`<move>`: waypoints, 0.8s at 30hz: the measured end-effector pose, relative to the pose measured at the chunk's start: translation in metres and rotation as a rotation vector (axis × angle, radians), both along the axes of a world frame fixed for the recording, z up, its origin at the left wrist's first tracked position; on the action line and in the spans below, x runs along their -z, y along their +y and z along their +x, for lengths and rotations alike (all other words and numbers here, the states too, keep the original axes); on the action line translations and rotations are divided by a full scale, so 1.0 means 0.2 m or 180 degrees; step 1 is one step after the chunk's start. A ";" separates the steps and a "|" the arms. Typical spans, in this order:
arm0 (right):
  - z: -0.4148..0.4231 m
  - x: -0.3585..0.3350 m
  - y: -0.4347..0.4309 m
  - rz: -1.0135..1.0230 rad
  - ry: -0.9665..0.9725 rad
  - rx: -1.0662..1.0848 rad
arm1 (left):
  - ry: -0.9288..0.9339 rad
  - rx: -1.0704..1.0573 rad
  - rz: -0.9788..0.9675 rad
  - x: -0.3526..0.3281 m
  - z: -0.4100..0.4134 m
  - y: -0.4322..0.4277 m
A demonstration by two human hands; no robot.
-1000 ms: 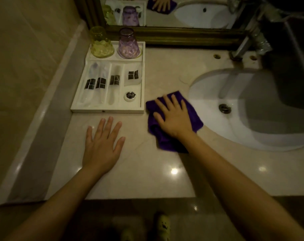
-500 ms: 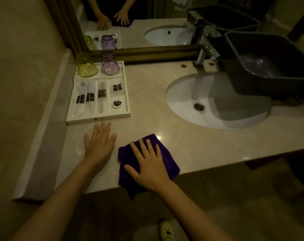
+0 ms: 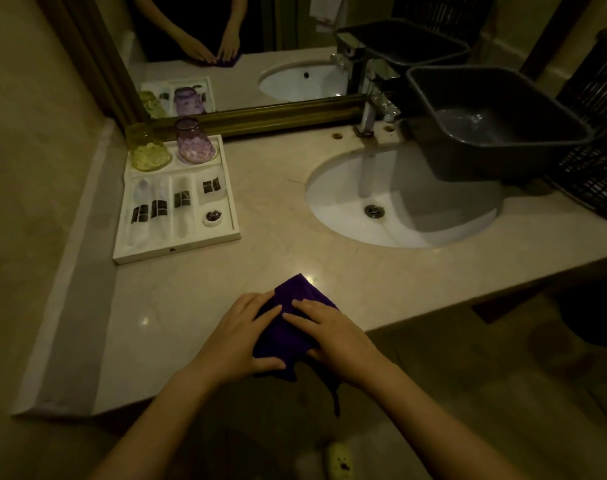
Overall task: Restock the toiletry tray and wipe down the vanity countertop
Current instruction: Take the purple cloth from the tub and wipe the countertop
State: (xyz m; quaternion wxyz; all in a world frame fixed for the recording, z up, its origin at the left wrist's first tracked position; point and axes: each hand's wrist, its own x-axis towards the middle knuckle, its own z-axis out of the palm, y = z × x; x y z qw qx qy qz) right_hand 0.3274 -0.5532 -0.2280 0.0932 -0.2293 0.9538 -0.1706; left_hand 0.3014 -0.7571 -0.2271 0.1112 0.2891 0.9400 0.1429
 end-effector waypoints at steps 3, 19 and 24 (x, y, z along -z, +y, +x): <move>-0.03 -0.01 0.07 -0.0111 0.0185 0.0091 | 0.0263 -0.0176 0.0180 -0.02 0.00 0.12; -0.56 -0.48 0.83 -0.0891 0.0272 0.0675 | 0.0708 -0.0470 0.0641 -0.48 -0.56 0.99; -0.68 -0.66 1.16 -0.0983 0.0360 0.0957 | 0.0772 -0.0298 0.0830 -0.68 -0.71 1.33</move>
